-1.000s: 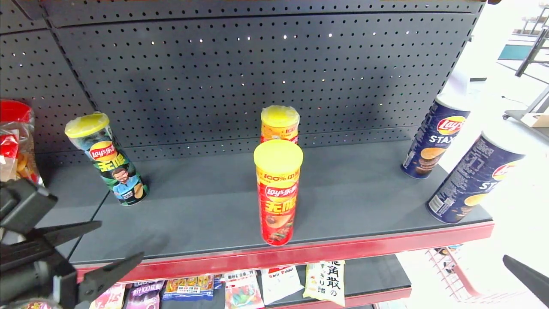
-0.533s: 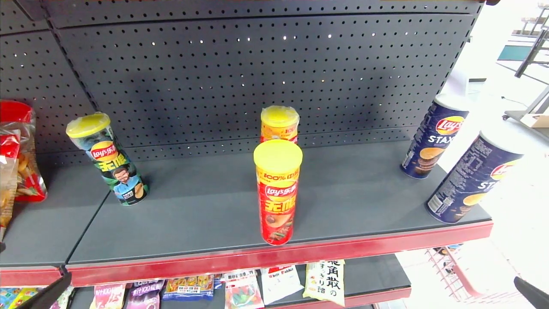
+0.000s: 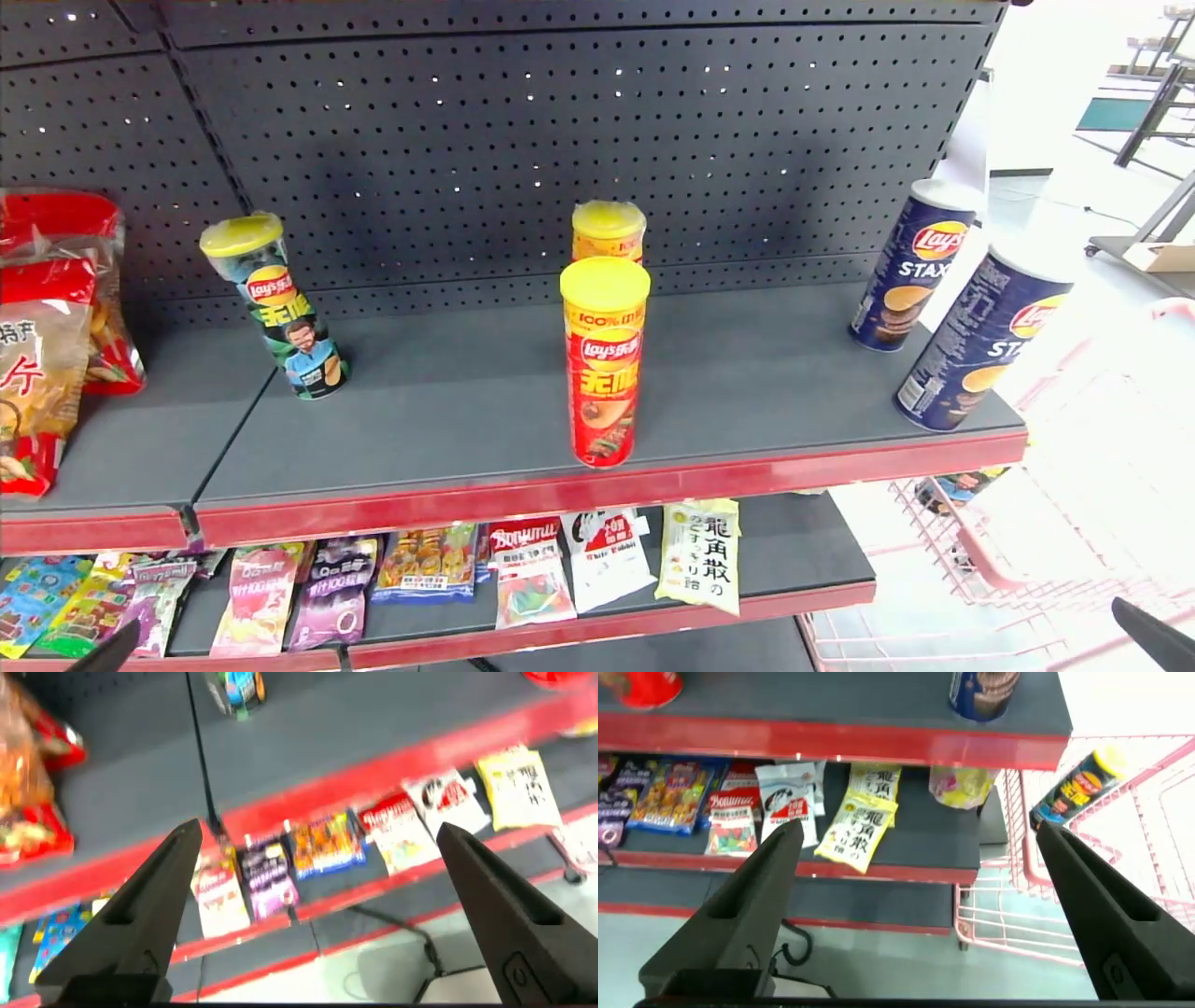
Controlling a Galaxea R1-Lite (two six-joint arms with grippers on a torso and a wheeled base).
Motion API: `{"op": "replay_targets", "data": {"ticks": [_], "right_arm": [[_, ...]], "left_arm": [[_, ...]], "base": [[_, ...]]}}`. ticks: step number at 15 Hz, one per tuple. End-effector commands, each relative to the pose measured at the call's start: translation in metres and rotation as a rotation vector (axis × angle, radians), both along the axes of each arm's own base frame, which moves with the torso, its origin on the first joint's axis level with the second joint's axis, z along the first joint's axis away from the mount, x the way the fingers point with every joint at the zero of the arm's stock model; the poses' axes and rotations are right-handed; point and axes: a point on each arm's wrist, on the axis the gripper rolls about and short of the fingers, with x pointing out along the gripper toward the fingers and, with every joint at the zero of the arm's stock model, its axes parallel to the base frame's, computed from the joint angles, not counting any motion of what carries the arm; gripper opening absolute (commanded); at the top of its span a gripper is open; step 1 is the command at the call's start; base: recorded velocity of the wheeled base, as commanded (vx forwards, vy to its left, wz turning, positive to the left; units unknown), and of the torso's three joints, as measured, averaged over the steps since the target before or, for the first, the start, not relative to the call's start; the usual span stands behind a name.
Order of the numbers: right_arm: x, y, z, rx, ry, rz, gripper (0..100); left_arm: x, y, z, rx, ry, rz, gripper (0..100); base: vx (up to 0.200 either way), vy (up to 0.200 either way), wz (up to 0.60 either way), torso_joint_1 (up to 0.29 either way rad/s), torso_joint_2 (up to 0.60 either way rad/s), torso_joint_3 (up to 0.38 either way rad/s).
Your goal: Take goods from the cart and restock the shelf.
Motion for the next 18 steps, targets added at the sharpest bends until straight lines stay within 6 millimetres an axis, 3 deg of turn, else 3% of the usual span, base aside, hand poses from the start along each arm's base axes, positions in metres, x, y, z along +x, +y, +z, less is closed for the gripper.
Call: {"op": "replay_targets", "data": {"ticks": [1,18], "right_arm": [[0.001,0.000,0.000,-0.007,0.003,0.002,100],[0.008,0.000,-0.001,-0.017,0.040,0.007,100]], "left_arm": [[-0.001,0.000,-0.001,0.000,-0.004,0.000,100],[-0.010,0.001,-0.015,0.002,-0.009,0.007,100]], "base": [[0.000,0.000,0.00,0.000,0.00,0.000],[0.000,-0.188,0.00,0.007,0.00,0.000]]}}
